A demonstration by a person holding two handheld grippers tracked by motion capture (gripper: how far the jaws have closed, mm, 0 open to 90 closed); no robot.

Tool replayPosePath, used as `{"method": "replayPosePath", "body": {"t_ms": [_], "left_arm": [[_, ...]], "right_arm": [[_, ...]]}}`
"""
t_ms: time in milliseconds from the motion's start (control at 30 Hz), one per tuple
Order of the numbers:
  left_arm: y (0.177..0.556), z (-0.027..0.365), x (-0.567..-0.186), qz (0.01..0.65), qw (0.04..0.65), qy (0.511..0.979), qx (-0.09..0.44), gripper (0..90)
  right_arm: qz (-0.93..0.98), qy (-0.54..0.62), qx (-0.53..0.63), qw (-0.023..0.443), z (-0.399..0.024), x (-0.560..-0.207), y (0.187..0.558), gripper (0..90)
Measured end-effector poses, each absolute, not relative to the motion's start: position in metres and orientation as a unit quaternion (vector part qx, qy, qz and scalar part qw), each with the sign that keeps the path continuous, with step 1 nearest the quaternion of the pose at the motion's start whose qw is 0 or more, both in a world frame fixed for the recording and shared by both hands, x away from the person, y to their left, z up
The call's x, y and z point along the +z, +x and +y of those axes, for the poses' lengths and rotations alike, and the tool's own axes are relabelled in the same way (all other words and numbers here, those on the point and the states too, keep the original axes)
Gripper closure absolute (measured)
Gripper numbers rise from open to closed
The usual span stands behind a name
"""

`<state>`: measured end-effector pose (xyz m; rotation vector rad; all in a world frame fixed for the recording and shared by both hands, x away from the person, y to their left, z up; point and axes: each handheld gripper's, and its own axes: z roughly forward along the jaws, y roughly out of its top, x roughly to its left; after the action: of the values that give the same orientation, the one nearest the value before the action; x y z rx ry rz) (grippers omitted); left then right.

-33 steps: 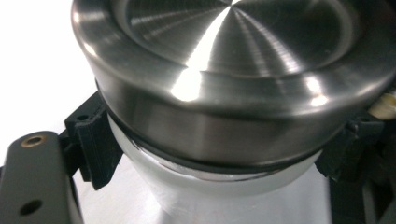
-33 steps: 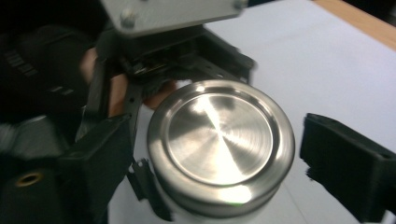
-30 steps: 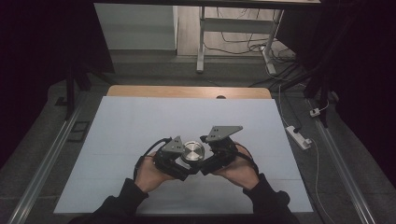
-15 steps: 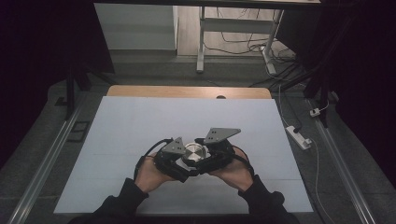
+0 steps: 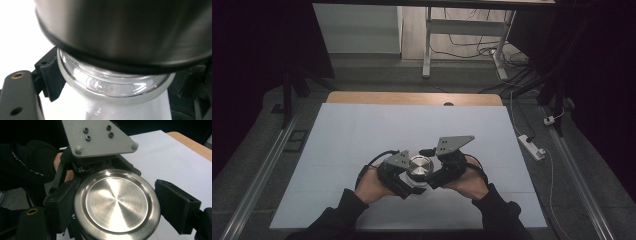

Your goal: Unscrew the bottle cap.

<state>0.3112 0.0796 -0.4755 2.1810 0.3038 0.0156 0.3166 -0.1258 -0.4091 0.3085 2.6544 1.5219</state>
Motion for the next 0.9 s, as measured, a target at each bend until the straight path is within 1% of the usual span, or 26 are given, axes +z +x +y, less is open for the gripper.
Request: {"method": "replayPosePath", "body": {"t_ms": [367,900], "left_arm": [[0.320,0.092,-0.476,0.165,0.455,0.875,0.031,15.9],[0.332,0.112,-0.477,0.221,0.455,0.860,0.068,15.9]], "right_arm": [[0.860,0.117,0.494,0.050,-0.131,-0.408,0.317,19.7],[0.860,0.125,0.492,0.055,-0.136,-0.411,0.313,19.7]]}}
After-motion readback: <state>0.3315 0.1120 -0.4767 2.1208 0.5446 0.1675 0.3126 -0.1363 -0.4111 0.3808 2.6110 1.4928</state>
